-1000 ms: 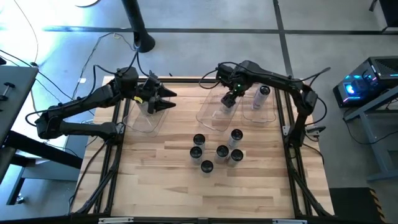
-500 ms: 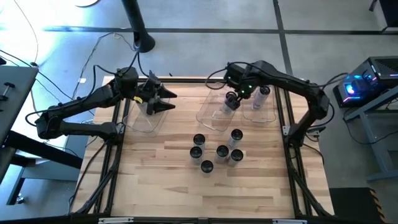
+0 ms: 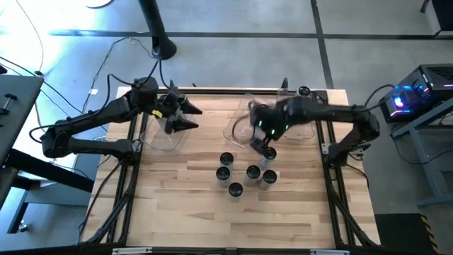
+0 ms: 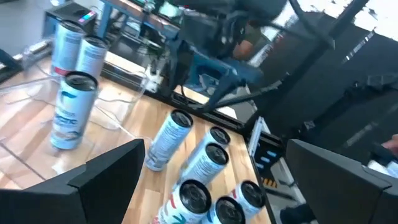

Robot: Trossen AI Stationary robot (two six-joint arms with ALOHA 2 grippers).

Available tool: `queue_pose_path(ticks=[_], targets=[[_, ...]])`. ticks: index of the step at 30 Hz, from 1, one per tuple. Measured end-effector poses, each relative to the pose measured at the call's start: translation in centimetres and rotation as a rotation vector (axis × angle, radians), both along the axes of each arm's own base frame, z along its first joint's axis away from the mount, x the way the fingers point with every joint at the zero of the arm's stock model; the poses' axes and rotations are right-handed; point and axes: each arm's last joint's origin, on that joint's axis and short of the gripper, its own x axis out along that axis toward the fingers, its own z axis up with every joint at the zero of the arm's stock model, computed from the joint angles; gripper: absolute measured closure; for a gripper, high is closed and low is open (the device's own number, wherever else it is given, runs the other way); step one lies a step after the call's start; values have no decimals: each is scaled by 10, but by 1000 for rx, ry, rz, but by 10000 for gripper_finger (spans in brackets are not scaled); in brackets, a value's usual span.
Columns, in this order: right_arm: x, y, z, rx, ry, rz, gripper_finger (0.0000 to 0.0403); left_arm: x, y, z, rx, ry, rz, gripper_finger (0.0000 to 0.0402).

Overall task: Sort soda cans
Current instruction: Put the white-blue soda can into the top center transparent bin

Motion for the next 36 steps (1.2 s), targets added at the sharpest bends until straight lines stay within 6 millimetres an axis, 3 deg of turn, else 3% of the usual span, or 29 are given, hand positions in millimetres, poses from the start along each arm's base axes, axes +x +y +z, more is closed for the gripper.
queue_pose_path(ticks=[3, 7, 13, 19, 24, 28, 36], targets=[[2, 18, -10, 4, 81, -45, 43, 1, -3, 0, 3, -3, -41, 17], [-6, 29, -17, -38, 219, -130, 43, 0, -5, 0, -6, -6, -78, 17], [-2, 38, -18, -56, 175, -168, 43, 0, -6, 0, -15, -10, -112, 17], [-1, 41, -32, -113, 309, -155, 43, 0, -5, 0, -63, 2, -102, 17], [1, 41, -33, -121, 309, -98, 43, 0, -5, 0, -76, 5, -95, 17], [1, 37, -33, -126, 313, -51, 43, 0, -5, 0, -91, 8, -91, 17], [-1, 20, -56, -100, 334, -36, 43, 0, -5, 1, -109, 8, -85, 17]])
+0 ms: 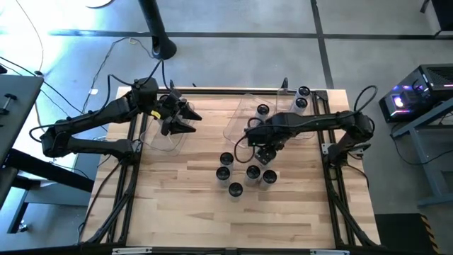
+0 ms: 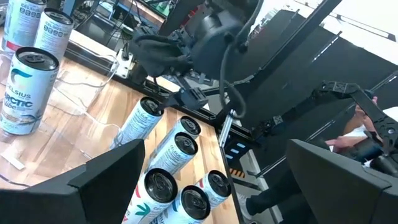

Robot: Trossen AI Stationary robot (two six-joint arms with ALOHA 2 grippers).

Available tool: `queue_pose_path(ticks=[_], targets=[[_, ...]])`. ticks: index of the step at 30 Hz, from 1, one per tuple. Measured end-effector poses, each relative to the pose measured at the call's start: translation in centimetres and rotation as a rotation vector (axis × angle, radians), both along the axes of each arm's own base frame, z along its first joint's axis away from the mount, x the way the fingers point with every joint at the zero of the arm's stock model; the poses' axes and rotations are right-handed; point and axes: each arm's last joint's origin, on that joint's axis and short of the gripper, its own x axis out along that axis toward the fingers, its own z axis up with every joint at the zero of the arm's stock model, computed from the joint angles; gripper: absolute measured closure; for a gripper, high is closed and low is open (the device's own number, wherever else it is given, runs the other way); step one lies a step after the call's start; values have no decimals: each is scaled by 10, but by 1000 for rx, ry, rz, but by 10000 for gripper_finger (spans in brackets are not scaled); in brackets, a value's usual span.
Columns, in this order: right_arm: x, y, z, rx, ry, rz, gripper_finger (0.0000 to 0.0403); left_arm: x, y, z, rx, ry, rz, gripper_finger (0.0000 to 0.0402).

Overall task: Sort soda cans
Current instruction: Put the white-blue soda can into the top center transparent bin

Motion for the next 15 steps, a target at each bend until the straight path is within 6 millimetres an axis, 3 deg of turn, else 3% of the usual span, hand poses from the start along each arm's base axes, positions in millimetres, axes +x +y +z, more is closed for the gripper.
queue_pose_path(ticks=[4, 11, 15], targets=[[2, -1, 5, 25, -92, -22, 43, 0, 0, 0, -2, 0, 0, 17], [-1, -1, 4, 45, -58, -19, 43, 0, 0, 0, -1, 1, 5, 17], [-1, 1, -12, 103, -35, -27, 43, 0, 0, 0, -1, 0, 6, 17]])
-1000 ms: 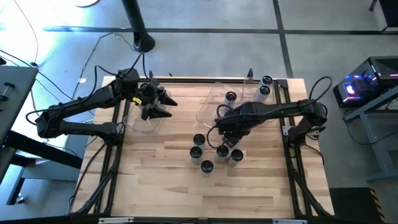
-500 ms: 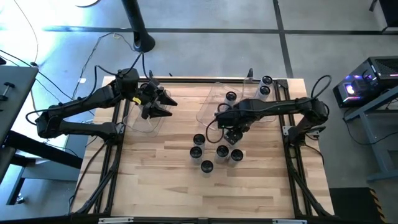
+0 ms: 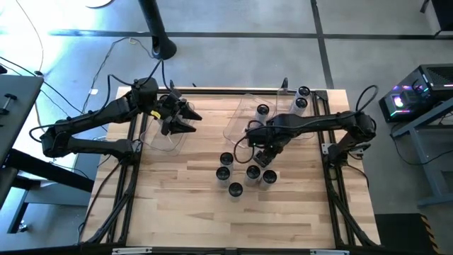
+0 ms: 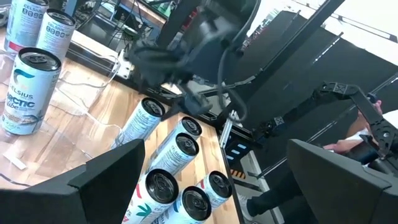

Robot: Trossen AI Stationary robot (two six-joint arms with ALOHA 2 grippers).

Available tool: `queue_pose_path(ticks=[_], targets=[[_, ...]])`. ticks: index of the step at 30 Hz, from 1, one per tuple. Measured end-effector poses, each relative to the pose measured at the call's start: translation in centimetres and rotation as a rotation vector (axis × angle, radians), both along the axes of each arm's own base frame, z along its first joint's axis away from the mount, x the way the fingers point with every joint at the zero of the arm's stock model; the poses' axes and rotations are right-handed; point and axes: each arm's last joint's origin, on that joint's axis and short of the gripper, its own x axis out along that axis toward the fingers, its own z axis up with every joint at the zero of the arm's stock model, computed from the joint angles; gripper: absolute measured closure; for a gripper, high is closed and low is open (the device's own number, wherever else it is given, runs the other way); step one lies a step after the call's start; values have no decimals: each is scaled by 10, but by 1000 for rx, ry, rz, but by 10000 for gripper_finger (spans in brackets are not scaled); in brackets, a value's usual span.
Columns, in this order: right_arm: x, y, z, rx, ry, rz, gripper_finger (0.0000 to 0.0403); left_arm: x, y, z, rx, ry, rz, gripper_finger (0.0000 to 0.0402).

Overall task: Sort soda cans
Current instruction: Put the white-blue soda can into the top center transparent bin

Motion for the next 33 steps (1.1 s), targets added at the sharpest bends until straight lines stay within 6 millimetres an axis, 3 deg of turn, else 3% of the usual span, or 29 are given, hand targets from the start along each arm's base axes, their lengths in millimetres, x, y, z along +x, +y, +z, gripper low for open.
queue_pose_path(ticks=[8, 16, 23, 33], targets=[[4, 1, -7, 13, -36, 3, 43, 0, 0, 0, 1, 1, 8, 17], [-4, 1, -35, 38, 45, -19, 43, 0, 1, 0, 4, 2, 21, 17], [4, 1, -34, 27, -38, -24, 43, -1, 5, 0, 6, -1, 40, 17], [0, 0, -43, 29, -4, -45, 48, -3, 8, 1, 0, -3, 59, 17]])
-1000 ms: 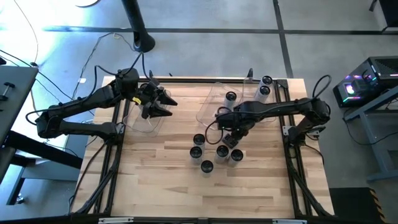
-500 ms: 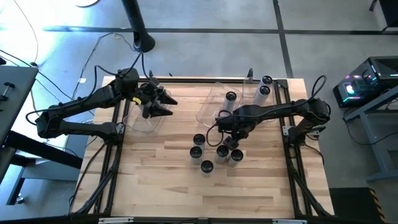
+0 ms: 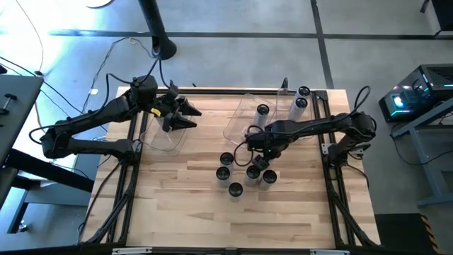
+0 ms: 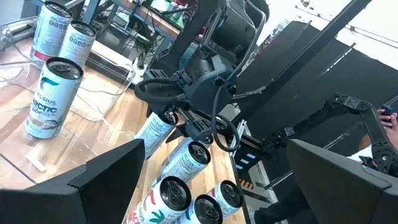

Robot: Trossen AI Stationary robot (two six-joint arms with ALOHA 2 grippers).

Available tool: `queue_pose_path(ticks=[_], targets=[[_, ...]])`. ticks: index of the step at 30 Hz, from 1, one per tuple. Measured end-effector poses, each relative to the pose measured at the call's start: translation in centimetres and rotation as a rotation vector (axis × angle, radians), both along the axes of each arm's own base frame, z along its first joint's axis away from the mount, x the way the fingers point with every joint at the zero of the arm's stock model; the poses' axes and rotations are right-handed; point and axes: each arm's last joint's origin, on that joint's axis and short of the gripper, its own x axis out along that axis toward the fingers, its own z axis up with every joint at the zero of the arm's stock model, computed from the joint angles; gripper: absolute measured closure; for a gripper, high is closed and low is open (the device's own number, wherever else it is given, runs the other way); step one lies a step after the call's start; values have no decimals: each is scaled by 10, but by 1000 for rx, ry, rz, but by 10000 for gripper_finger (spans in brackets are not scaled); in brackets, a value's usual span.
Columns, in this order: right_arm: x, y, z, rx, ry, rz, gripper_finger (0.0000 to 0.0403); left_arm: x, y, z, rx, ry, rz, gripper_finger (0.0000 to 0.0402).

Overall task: Sort soda cans
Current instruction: Put the white-blue soda can into the top center transparent bin

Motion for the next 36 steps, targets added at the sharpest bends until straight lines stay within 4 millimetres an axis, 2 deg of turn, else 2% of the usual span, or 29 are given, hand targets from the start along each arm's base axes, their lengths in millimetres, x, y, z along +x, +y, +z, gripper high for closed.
queue_pose_path(ticks=[5, 12, 17, 20, 24, 28, 33, 36], targets=[[0, -2, -1, -17, -2, -6, 80, 0, 0, 0, -15, 3, 1, 17], [0, -3, -1, -48, -7, 32, 167, 0, 0, 0, -11, 3, 0, 17], [-1, -3, 0, -48, 5, 58, 167, 0, 0, 0, -11, 3, 0, 17], [-3, -3, 8, -48, 25, 73, 167, 0, 0, 0, -10, 3, 0, 17], [-8, -4, 40, -67, 21, 106, 167, 0, 0, 0, -10, 3, 0, 17], [-16, -6, 83, -95, -2, 130, 167, 0, 0, 0, -10, 3, 0, 17], [-19, -11, 139, -108, -193, 123, 167, 0, 0, 0, -9, 3, 0, 17], [-21, -20, 163, -159, -287, 86, 167, 0, 0, 0, -8, 2, 0, 17]])
